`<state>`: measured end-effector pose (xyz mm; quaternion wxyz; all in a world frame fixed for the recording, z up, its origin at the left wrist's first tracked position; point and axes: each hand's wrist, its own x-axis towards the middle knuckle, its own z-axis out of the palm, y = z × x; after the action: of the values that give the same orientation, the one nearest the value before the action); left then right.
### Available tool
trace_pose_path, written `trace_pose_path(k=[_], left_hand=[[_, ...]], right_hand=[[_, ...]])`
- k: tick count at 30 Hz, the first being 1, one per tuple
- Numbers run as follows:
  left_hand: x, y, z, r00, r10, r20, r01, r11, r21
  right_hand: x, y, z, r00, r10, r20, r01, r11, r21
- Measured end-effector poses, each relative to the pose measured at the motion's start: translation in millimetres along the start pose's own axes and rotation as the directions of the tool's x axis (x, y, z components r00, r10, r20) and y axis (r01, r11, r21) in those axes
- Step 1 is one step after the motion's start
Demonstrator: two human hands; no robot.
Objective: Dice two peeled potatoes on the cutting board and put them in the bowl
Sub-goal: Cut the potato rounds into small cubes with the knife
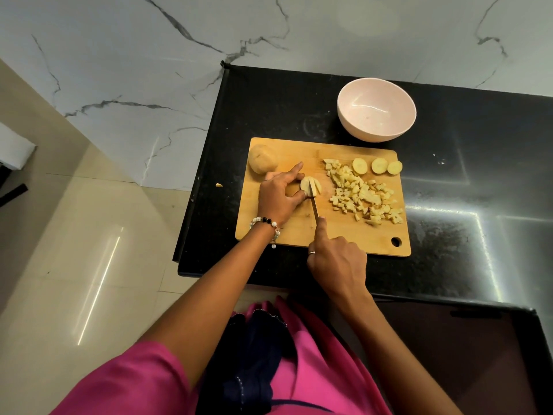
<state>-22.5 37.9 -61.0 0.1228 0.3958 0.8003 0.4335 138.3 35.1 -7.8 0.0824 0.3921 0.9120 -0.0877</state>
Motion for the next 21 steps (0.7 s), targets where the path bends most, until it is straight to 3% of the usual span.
trace_pose_path(k=[4,21], left_hand=[[0,-2,-2,1.000,0.004,-0.008,-0.004,1.000,-0.003],[-1,-2,0,0.998,0.022,-0.067,-0.022,1.000,-0.001]], right_hand=[[11,-1,-10,0.998,-0.012,-0.066,0.012,1.000,0.000],[33,-3,-3,0.998,0.007,-0.057,-0.005,0.999,0.036]])
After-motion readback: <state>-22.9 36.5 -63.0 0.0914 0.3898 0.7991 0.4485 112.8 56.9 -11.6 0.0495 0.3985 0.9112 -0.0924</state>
